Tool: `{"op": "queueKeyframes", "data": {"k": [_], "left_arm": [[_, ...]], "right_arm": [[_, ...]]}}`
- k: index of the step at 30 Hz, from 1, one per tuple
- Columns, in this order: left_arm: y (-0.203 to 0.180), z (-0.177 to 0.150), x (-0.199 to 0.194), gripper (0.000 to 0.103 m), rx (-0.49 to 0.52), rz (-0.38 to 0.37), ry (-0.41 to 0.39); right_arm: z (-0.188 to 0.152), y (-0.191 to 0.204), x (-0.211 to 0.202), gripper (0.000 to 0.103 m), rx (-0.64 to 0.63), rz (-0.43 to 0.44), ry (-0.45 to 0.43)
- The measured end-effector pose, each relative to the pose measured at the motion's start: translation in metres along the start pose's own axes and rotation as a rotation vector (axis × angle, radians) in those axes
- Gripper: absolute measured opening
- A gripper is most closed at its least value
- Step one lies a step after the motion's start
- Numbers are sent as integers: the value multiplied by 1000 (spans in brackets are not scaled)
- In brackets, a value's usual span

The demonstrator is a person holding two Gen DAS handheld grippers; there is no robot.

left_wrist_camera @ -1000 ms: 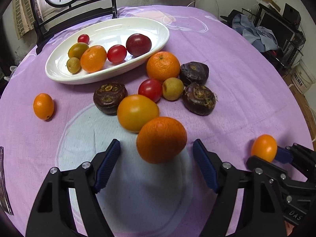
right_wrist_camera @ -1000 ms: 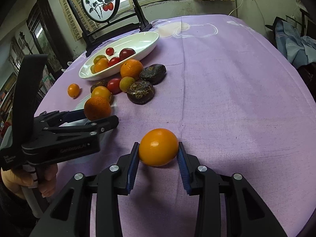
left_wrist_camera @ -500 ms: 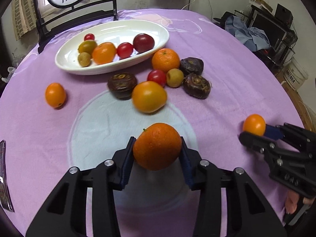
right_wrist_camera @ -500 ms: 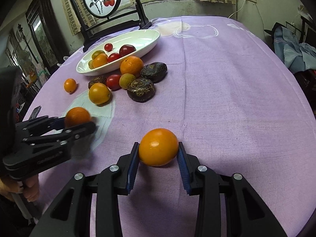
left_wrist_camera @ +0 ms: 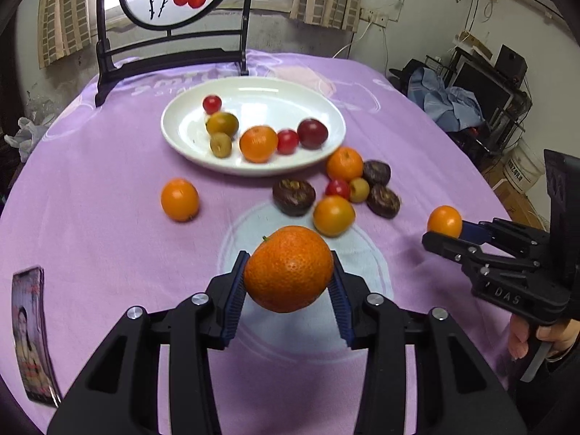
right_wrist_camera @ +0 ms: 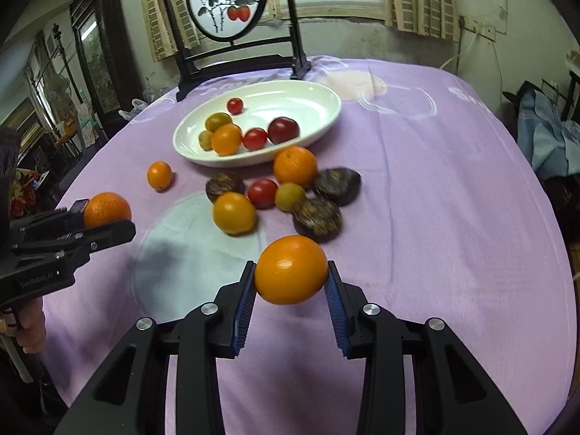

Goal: Organize fruits
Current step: 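Carry the tangerine and orange tomato onto the white plate and release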

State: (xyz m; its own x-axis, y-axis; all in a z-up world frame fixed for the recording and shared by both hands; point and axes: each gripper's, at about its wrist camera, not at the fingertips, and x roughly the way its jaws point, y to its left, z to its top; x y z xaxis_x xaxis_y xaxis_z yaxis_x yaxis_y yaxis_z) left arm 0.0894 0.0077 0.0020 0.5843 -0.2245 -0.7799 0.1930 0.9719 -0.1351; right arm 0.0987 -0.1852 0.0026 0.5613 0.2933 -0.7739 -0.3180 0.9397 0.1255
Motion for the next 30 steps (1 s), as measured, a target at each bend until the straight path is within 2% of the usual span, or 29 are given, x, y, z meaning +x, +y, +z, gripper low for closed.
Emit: {"op": "queueKeyframes", "data": {"k": [6, 10, 13, 16, 23, 24, 25, 26, 30], "left_arm": [[17, 50, 8, 42, -9, 38, -48], [35, 85, 28, 42, -55, 48, -44], [49, 108, 48, 42, -80, 92, -33], [63, 127, 72, 42, -116, 128, -6], [88, 147, 118, 42, -194, 165, 63], [90, 148, 121, 48, -203, 159, 66], [91, 149, 123, 53, -211, 160, 67], [91, 150, 123, 64, -217, 174, 62], [83, 149, 109, 69, -199, 185, 25]], "right_arm": [[46, 23, 11, 38, -78, -18, -51], [83, 33, 28, 38, -112, -13, -78], [109, 37, 46, 38, -124, -12, -92], [133, 36, 74, 38, -119, -20, -77], [158, 37, 127, 39, -90, 0, 2], [160, 36, 131, 45, -77, 6, 8], [161, 33, 134, 59, -56, 10, 14], [161, 32, 133, 61, -41, 12, 6], [157, 29, 118, 62, -37, 13, -32]]}}
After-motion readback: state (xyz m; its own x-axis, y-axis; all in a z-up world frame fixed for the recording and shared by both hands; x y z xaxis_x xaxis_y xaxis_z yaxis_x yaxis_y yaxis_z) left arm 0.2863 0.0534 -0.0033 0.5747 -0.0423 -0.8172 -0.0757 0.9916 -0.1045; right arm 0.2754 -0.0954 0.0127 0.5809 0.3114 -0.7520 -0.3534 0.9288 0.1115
